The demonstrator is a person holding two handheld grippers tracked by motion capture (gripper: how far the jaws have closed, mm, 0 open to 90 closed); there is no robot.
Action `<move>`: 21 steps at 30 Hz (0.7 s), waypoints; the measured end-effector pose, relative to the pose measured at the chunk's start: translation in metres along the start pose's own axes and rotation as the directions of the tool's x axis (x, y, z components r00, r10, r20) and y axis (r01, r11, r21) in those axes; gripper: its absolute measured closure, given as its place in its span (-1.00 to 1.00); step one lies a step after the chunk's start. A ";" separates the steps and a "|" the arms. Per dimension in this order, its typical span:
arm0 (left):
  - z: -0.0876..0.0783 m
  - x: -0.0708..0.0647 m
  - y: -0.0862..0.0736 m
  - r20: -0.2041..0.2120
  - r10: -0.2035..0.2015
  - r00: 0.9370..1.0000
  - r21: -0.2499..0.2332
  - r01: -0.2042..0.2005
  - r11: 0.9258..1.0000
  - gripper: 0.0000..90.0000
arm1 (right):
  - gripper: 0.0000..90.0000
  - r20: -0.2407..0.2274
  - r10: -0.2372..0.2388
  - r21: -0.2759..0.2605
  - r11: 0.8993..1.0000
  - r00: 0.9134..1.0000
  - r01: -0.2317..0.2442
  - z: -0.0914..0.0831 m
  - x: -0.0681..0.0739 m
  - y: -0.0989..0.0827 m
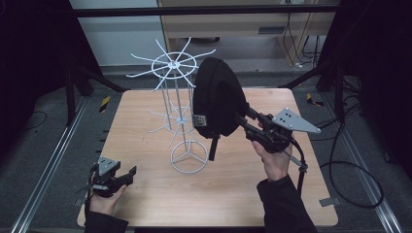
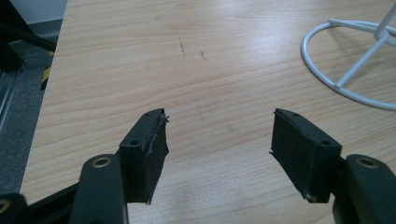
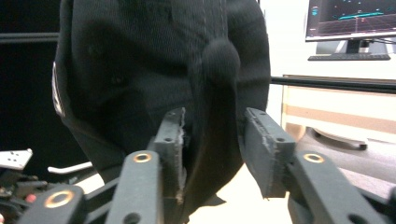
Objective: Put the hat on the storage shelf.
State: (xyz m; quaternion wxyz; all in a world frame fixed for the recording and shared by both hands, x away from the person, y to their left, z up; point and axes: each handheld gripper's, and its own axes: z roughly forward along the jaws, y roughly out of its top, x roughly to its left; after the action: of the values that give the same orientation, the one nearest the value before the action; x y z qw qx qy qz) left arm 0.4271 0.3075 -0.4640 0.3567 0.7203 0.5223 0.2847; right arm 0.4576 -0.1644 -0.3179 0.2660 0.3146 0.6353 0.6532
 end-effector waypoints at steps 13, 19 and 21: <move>0.003 0.000 -0.001 -0.002 0.001 1.000 0.007 -0.001 1.000 -0.24 | -0.35 0.129 -0.015 0.116 0.993 0.992 0.000 -0.044 -0.037 -0.047; 0.004 0.000 -0.002 0.003 0.004 1.000 0.006 -0.004 1.000 -0.30 | -0.54 0.210 -0.017 0.241 0.970 0.977 -0.035 -0.048 -0.062 -0.091; 0.005 0.000 -0.002 0.008 0.007 1.000 0.005 -0.007 1.000 -0.32 | -0.55 0.239 -0.007 0.271 0.961 0.971 -0.060 -0.050 -0.071 -0.105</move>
State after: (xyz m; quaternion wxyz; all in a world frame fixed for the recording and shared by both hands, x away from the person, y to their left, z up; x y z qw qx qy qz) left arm 0.4299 0.3071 -0.4681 0.3561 0.7242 0.5190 0.2816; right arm 0.4615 -0.2452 -0.4271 0.2850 0.4331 0.6793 0.5193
